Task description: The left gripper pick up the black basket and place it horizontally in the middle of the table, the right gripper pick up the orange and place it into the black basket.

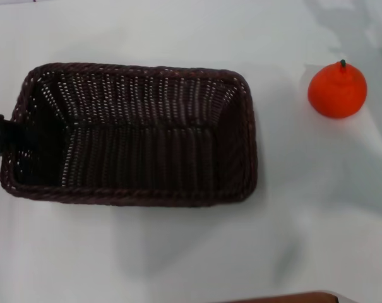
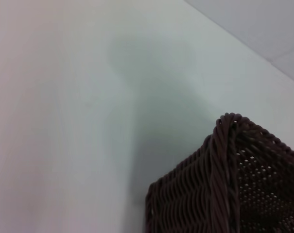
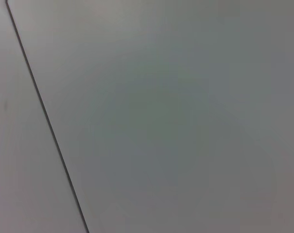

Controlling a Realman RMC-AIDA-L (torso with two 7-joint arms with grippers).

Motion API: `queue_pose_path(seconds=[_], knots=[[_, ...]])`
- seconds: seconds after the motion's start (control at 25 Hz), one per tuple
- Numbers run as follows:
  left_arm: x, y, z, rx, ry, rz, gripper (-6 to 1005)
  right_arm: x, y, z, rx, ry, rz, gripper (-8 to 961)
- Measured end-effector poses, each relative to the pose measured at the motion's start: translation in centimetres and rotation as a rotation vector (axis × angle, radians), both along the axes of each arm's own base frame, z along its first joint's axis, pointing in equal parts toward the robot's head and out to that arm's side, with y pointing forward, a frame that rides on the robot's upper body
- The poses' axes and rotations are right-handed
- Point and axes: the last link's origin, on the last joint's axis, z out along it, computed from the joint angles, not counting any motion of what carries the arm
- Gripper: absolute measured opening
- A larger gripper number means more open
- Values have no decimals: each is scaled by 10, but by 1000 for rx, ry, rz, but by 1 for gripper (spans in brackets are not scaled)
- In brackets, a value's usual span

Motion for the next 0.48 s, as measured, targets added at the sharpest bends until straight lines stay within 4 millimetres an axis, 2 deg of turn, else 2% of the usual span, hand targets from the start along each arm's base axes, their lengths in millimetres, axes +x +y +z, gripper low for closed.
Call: queue_pose_path(seconds=[0.24, 0.48], knots=[[-4, -1, 3, 69, -44, 15, 188, -1, 2, 2, 2, 0, 4, 904], [-8, -6, -3, 60, -44, 8, 189, -1, 2, 3, 3, 9, 9, 898]])
